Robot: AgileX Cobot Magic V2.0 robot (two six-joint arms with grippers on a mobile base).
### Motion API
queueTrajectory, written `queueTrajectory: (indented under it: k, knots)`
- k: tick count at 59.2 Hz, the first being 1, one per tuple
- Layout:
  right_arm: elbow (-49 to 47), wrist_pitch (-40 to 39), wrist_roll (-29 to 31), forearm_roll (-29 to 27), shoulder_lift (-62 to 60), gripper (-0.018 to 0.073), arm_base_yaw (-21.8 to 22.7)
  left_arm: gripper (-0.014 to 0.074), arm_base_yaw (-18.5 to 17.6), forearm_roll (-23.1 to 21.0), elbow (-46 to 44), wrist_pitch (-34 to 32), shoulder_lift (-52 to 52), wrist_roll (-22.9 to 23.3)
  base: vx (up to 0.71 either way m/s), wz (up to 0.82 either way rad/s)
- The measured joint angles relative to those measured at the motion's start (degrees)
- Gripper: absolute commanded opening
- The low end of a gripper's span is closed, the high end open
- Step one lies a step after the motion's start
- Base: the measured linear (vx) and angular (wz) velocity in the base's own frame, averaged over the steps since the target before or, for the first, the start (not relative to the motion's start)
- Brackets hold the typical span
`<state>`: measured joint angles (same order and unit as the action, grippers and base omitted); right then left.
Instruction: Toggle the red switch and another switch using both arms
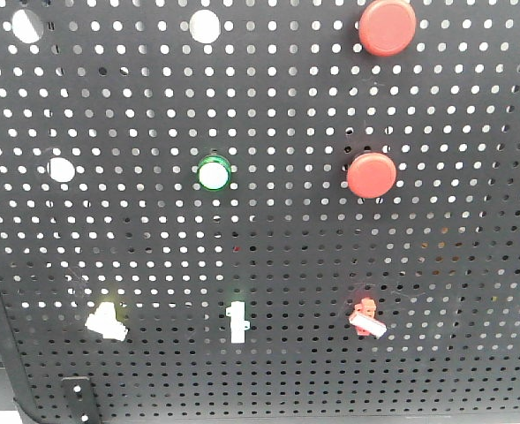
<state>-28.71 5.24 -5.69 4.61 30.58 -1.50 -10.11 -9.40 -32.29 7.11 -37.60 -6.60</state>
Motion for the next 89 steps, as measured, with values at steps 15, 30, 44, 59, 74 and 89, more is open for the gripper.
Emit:
queueTrajectory:
  k: [15,30,44,59,74,89]
  knots:
    - [0.0,0.0,0.0,0.0,0.0,-0.0006,0.0,0.0002,-9.21,-0.03,-0.35,-10.61,-6.91,-7.0,0.0,0.0]
    - [0.0,0.0,0.0,0.0,0.0,-0.0006,0.0,0.0002,-13.12,1.15,-5.48,-11.73,-15.39,-12.36,0.0,0.0]
    - [0.0,0.0,0.0,0.0,0.0,-0.0006,0.0,0.0002,-13.12,1.15,-8.98,-12.43,-21.13,-14.37,0.0,0.0]
    - [0.0,0.0,0.0,0.0,0.0,-0.0006,0.0,0.0002,-13.12,1.17,-9.03,-12.28,-24.51,-14.5,0.0,0.0]
    - [0.0,0.0,0.0,0.0,0.0,-0.0006,0.0,0.0002,-13.12,1.27,-9.03,-8.06,-25.35,-14.5,0.0,0.0]
    - [0.0,0.0,0.0,0.0,0.0,-0.0006,0.0,0.0002,-13.12,1.31,-3.91,-8.57,-25.35,-14.54,0.0,0.0]
